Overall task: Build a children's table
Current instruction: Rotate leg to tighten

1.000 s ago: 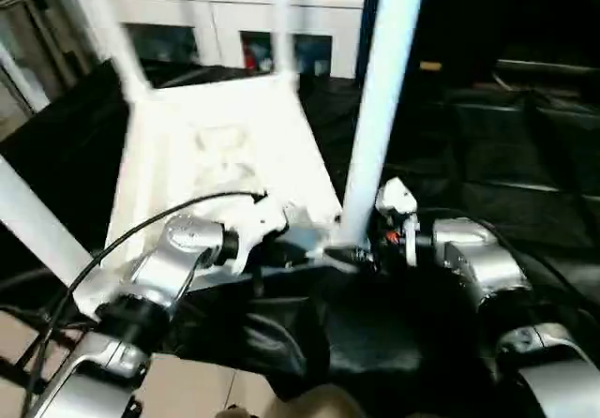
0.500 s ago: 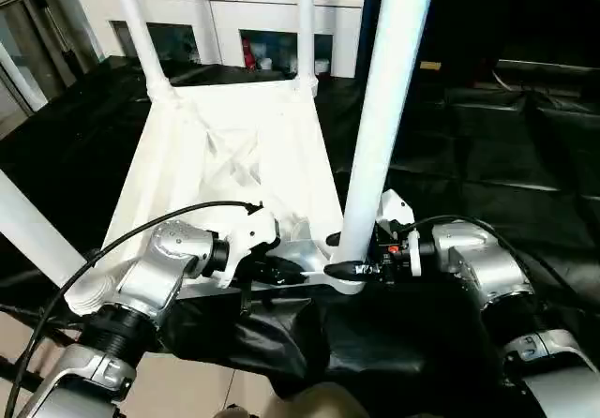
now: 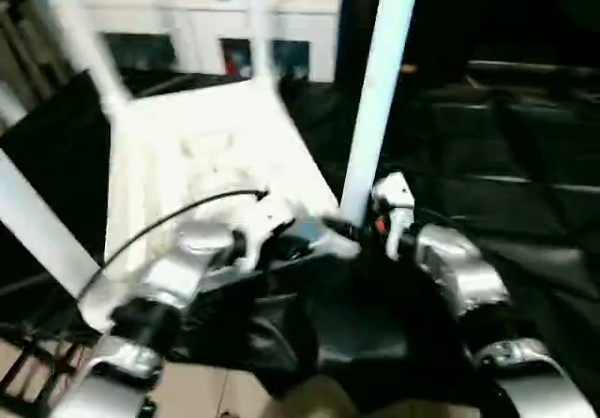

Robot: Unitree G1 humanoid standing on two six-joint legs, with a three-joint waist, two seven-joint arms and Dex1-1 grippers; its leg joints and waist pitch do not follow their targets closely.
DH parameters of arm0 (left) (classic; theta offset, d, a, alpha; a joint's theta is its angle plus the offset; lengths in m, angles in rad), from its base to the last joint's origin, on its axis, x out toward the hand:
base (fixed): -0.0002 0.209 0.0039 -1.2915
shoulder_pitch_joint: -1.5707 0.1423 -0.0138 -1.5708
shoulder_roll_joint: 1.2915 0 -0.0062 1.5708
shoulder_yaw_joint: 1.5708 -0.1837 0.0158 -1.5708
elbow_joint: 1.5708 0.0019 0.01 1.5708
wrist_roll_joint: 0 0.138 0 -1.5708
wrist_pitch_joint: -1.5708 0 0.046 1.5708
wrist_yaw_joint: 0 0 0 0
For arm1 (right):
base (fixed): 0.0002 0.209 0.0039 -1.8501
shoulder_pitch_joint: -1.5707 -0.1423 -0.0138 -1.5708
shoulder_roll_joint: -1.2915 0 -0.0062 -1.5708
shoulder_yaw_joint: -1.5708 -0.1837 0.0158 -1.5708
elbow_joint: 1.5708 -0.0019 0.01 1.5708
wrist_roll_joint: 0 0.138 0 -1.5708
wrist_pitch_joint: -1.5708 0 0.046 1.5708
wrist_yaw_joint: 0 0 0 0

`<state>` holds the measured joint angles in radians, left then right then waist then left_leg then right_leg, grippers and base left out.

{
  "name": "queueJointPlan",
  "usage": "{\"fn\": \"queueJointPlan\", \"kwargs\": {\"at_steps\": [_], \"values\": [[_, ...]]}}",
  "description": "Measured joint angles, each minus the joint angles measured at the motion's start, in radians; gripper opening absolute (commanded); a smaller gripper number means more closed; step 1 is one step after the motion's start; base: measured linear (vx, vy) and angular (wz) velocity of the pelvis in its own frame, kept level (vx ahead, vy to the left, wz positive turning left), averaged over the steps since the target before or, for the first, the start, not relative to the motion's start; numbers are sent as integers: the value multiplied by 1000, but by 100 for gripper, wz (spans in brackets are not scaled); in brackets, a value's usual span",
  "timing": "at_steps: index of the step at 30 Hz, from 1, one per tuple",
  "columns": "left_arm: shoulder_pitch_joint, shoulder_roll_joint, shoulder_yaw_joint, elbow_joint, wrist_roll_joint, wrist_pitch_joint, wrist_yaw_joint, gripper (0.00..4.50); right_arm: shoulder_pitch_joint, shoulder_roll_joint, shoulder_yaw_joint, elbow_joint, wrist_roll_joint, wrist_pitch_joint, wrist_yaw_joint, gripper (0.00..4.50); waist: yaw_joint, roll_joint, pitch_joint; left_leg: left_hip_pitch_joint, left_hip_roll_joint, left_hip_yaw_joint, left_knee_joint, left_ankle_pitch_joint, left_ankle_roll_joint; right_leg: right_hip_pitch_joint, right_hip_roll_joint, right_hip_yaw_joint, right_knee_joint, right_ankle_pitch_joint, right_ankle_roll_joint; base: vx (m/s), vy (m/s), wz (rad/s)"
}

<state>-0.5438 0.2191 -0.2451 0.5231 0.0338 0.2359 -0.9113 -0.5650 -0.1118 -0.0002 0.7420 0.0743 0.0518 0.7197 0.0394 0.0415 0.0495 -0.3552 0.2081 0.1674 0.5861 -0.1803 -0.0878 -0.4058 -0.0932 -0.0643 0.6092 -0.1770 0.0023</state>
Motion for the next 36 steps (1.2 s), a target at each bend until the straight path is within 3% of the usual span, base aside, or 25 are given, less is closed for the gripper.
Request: {"fn": "queueJointPlan", "kwargs": {"at_steps": [6,9,16,23,35,36], "values": [[-38,-79,4,49,40,20,138,0,-67,44,-23,93,-43,-26,-224,221,-11,4,-1,4,-1,-4,-3,0,0,2,0,-3,-10,0,0,0,0,0],[-38,-80,2,49,40,19,140,0,-69,51,-33,102,-36,-34,-225,278,-11,4,-2,3,0,-4,-7,0,0,4,1,-2,-14,0,-1,0,0,0],[-35,-57,5,49,38,-11,94,0,-69,59,-43,99,-15,-39,-164,328,-14,4,-2,4,0,-1,-10,0,0,3,1,-2,-14,5,-6,0,0,0],[5,22,2,0,-14,-49,-66,0,-65,-27,19,76,2,-52,153,328,-2,8,0,4,1,0,-18,0,0,1,1,-4,-14,8,-11,0,0,0],[39,140,-36,-74,-62,-76,-304,0,-17,-168,131,-34,42,-14,597,328,49,8,0,-7,1,2,-13,1,2,-9,0,-3,-13,8,-12,0,0,0],[44,154,-38,-83,-65,-76,-327,0,-15,-173,142,-37,42,-10,624,302,50,8,0,-7,1,2,-12,0,0,-9,0,-3,-13,8,-12,0,0,0]]}}
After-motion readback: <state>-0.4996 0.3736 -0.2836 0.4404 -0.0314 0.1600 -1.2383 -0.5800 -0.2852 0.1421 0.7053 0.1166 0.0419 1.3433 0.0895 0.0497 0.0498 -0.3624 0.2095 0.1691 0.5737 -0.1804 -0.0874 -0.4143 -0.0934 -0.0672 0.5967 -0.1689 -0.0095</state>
